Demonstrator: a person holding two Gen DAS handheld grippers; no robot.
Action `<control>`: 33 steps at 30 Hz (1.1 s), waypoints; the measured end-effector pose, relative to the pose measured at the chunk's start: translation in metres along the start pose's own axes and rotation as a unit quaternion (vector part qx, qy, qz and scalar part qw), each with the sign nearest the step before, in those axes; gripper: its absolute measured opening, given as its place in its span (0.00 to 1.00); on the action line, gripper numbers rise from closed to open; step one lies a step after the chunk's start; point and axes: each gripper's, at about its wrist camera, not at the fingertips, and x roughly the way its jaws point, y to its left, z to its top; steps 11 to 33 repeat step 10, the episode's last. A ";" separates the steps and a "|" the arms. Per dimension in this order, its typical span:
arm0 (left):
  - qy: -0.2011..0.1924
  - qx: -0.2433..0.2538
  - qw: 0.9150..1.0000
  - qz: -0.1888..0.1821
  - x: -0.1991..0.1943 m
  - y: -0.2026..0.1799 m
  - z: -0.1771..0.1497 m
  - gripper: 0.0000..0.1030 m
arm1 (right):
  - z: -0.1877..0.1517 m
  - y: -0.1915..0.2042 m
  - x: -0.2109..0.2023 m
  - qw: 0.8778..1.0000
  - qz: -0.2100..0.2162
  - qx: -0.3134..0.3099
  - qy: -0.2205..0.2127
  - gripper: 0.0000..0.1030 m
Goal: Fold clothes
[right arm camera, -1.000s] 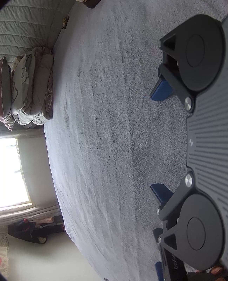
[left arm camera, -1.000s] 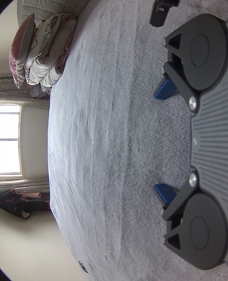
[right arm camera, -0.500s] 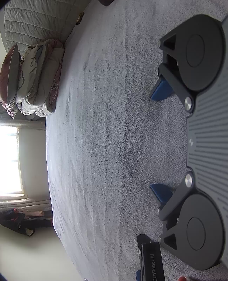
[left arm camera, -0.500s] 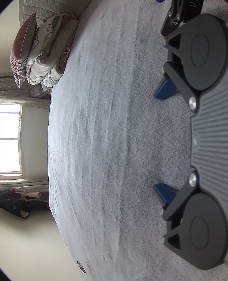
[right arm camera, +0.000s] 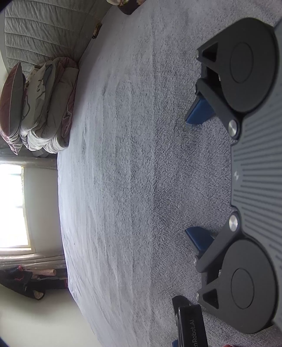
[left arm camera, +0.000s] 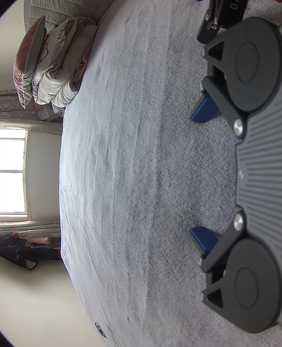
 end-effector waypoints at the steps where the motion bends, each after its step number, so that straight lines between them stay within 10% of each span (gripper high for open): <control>1: 0.000 0.000 1.000 0.000 0.000 0.000 0.000 1.00 | 0.000 0.000 0.000 1.000 -0.001 -0.001 0.000 1.00; 33: 0.000 -0.001 1.000 -0.001 0.002 0.002 0.000 1.00 | 0.000 -0.001 0.001 1.000 0.001 0.000 0.001 1.00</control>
